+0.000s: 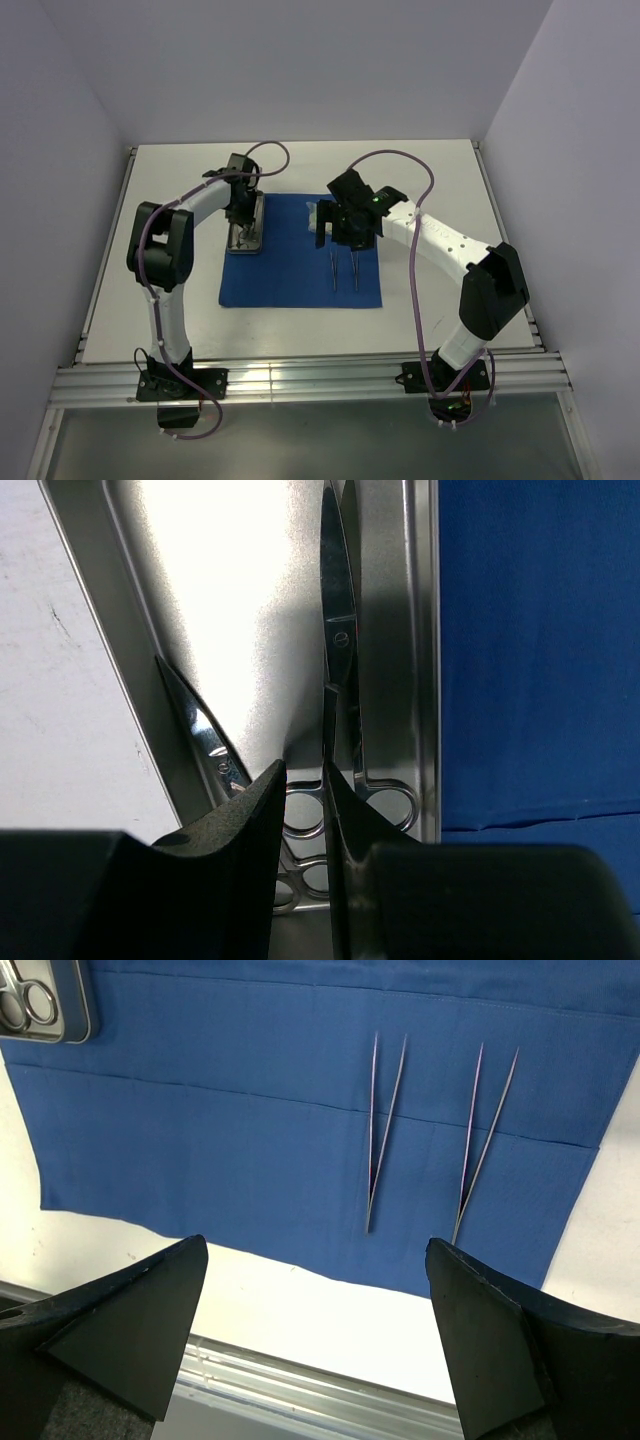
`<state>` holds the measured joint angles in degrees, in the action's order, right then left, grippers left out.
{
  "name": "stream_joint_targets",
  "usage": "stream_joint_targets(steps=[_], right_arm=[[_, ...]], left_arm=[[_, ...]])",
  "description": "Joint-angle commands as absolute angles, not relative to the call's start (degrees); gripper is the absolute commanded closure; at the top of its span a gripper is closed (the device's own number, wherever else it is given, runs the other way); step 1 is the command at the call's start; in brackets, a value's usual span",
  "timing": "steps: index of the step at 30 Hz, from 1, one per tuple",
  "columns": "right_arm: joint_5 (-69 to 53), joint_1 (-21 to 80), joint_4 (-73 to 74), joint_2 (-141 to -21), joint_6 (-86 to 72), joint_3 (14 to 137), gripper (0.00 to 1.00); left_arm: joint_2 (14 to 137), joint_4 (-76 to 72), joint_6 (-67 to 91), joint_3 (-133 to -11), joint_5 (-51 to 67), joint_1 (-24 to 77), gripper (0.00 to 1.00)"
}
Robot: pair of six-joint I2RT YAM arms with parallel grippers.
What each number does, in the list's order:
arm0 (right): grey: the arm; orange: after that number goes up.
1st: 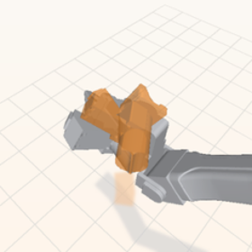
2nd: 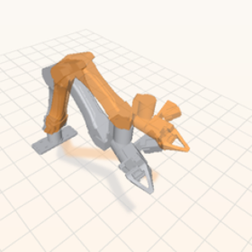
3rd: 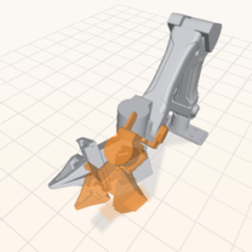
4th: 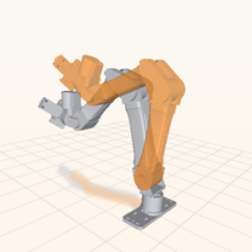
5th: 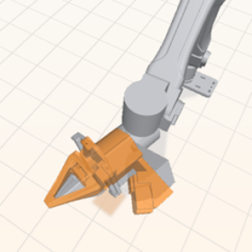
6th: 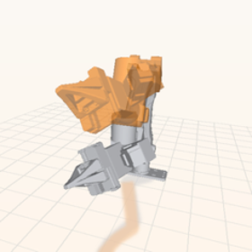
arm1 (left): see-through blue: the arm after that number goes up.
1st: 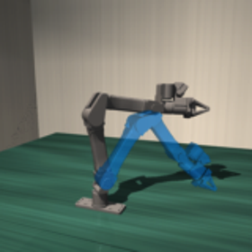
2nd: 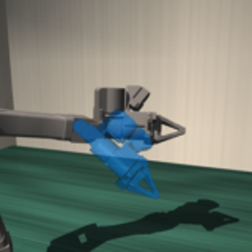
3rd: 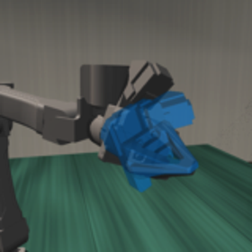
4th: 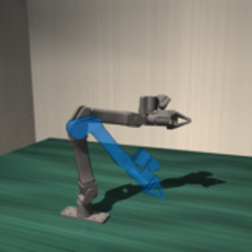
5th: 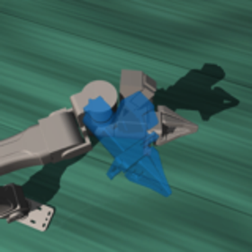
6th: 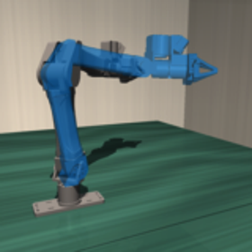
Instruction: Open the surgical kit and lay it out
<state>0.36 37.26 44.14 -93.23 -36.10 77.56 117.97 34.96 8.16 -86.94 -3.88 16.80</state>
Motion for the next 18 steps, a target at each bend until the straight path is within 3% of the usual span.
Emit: stream_joint_targets(steps=[1, 18], right_arm=[[0.5, 36.6, 42.8, -93.4, -35.4, 78.0, 0.03], [0.4, 36.2, 42.7, -93.2, -35.1, 77.6, 0.03]], left_arm=[[118.4, 34.7, 7.4, -89.3, -2.8, 17.4, 0.73], [120.4, 35.9, 7.6, -90.5, -4.2, 18.0, 0.74]])
